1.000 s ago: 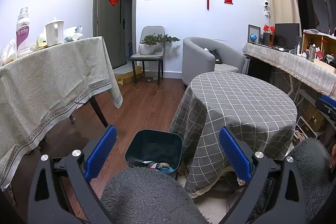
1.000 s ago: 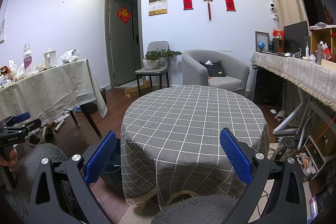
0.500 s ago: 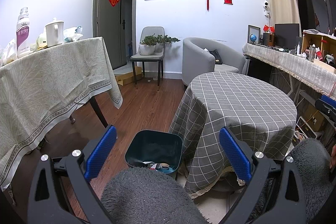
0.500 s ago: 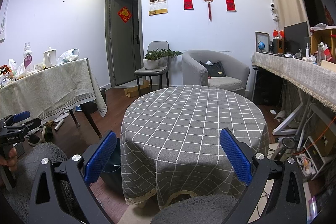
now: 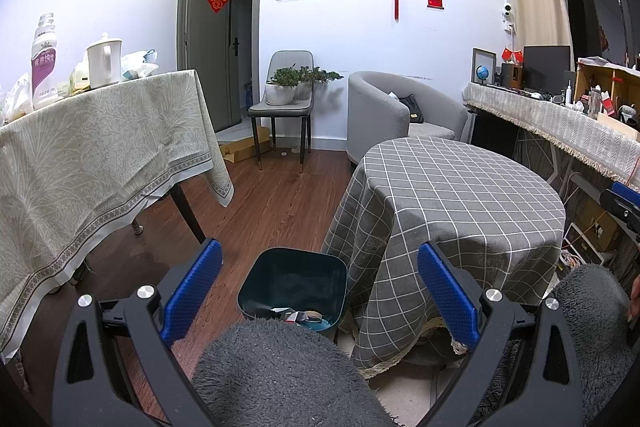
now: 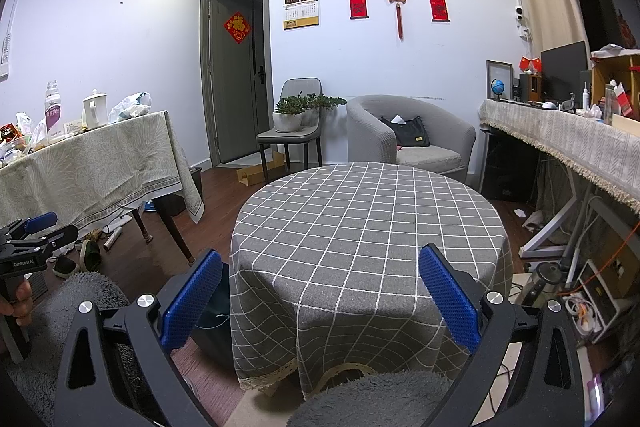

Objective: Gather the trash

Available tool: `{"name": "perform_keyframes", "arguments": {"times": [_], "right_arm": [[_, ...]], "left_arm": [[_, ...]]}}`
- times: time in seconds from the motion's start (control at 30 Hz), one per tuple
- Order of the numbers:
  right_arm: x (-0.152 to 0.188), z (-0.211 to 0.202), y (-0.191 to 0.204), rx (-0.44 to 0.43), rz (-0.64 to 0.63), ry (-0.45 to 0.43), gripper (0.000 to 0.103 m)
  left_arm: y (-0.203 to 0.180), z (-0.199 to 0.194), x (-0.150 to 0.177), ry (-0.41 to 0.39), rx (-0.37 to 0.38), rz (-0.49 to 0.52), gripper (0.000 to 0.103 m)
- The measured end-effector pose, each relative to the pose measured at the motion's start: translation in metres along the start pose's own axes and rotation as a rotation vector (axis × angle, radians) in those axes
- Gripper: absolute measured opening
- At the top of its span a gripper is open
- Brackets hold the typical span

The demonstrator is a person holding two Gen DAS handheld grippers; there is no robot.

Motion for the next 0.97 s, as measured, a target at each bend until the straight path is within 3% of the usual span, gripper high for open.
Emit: {"name": "perform_keyframes", "arguments": {"times": [0.97], "right_arm": [[-0.0009, 0.0001, -0.0011, 0.0, -0.003, -0.001, 0.1]], "left_arm": [[-0.003, 0.0012, -0.0021, 0.009, -0.013, -0.003, 0.1]]}}
Point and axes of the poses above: each gripper's, at about its wrist camera, not at the fingertips, and z roughly the way its jaws point, y to its left, x to its underside, the point moved 6 cm from there along z, roughly the way its jaws point, and after that the axes turned 11 degrees about x, right-handed, at the moved point
